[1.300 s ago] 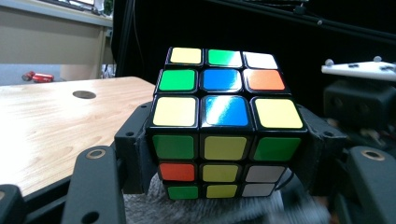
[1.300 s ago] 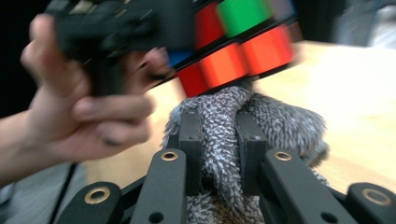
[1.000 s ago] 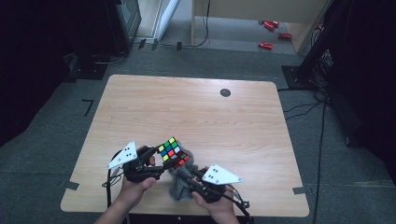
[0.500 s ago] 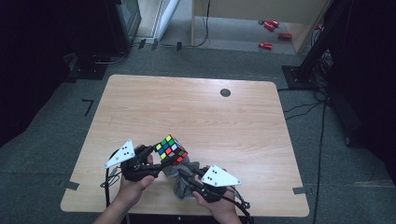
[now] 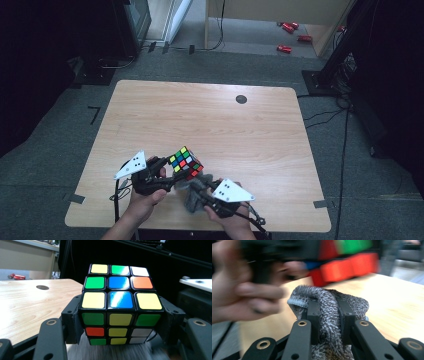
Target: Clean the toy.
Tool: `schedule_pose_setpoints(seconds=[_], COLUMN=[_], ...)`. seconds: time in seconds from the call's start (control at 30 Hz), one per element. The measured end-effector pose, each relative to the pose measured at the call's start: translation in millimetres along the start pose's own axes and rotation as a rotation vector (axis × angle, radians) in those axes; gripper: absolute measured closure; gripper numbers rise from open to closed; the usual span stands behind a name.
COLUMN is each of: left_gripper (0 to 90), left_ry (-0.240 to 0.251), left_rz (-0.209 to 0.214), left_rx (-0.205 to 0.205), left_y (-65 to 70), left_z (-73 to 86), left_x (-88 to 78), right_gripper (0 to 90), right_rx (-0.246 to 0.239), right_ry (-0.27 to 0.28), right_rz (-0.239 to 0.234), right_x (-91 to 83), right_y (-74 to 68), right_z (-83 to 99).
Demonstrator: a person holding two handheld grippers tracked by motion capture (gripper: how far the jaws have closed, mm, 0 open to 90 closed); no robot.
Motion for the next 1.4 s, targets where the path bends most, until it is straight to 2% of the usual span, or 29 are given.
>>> schedule_pose_setpoints(seconds=[0.07,0.13,0.2,0.33,0.4,0.43,0.5,0.6,0.67,0.7,0.77,0.87,0.93,1.0,1.2,1.3,1.4], left_gripper=[34.5,34.5,34.5,34.5,34.4,34.5,34.5,34.5,34.5,34.5,34.5,34.5,34.5,34.5,34.4,34.4,34.4], left_ry=[0.003,0.000,-0.006,-0.013,-0.010,-0.007,0.004,0.015,0.018,0.021,0.018,0.010,-0.001,-0.004,0.001,0.004,-0.002], left_rz=[0.002,0.001,-0.001,-0.004,-0.006,-0.006,-0.007,-0.015,-0.022,-0.024,-0.031,-0.041,-0.052,-0.063,-0.115,-0.126,-0.127], left_rx=[-0.009,-0.012,-0.012,-0.011,-0.016,-0.023,-0.035,-0.043,-0.037,-0.035,-0.022,-0.017,-0.021,-0.024,-0.058,-0.061,-0.076], left_y=[-1.0,-2.0,-2.4,-2.2,-3.5,-4.2,-6.3,-7.8,-6.5,-5.6,-4.8,-6.1,-9.7,-14.0,-27.0,-29.2,-28.6], left_z=[-0.7,-0.3,0.9,2.6,1.9,1.0,-1.4,-4.1,-5.4,-6.0,-6.1,-5.1,-3.5,-1.5,-2.2,-3.3,-1.8], left_x=[-0.7,-0.2,0.9,2.2,1.4,0.5,-1.1,-2.6,-3.2,-3.1,-3.2,-2.5,-1.7,-1.6,-4.2,-5.6,-3.9], right_gripper=[76.8,76.7,76.5,75.5,75.4,75.4,75.5,75.7,75.5,75.3,73.9,71.5,66.6,60.6,42.7,30.4,27.7], right_rx=[0.024,0.055,0.037,-0.037,-0.064,-0.063,-0.036,0.019,-0.001,0.000,0.023,0.018,0.057,0.075,0.074,0.068,0.069], right_ry=[-0.001,0.008,0.012,0.003,0.001,0.000,-0.003,-0.011,-0.037,-0.050,-0.078,-0.142,-0.157,-0.158,-0.126,-0.113,-0.073], right_rz=[0.066,0.090,0.063,-0.060,-0.081,-0.071,-0.020,0.097,0.179,0.205,0.230,0.294,0.307,0.309,0.271,0.302,0.307], right_x=[-6.3,-9.7,-6.9,4.7,7.1,7.2,4.4,-7.2,-14.8,-17.3,-19.1,-19.8,-20.6,-20.6,-17.7,-19.0,-22.4], right_y=[17.5,24.8,17.2,-16.4,-23.9,-22.3,-9.5,20.4,37.1,44.1,56.7,72.9,79.6,82.8,79.7,80.3,77.5], right_z=[2.9,3.7,2.5,2.2,2.0,1.9,2.2,6.0,12.0,15.9,25.7,43.6,49.8,50.6,42.4,32.4,17.5])
Point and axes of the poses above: each handheld gripper's, and its own axes: x roughly forward along the jaws, z roughly out of its underside, y roughly to its right, the point moved 8 cm from there along x, roughly forward along the jaws, and after that the axes turned 14 degrees about -x, right-handed, at the moved point
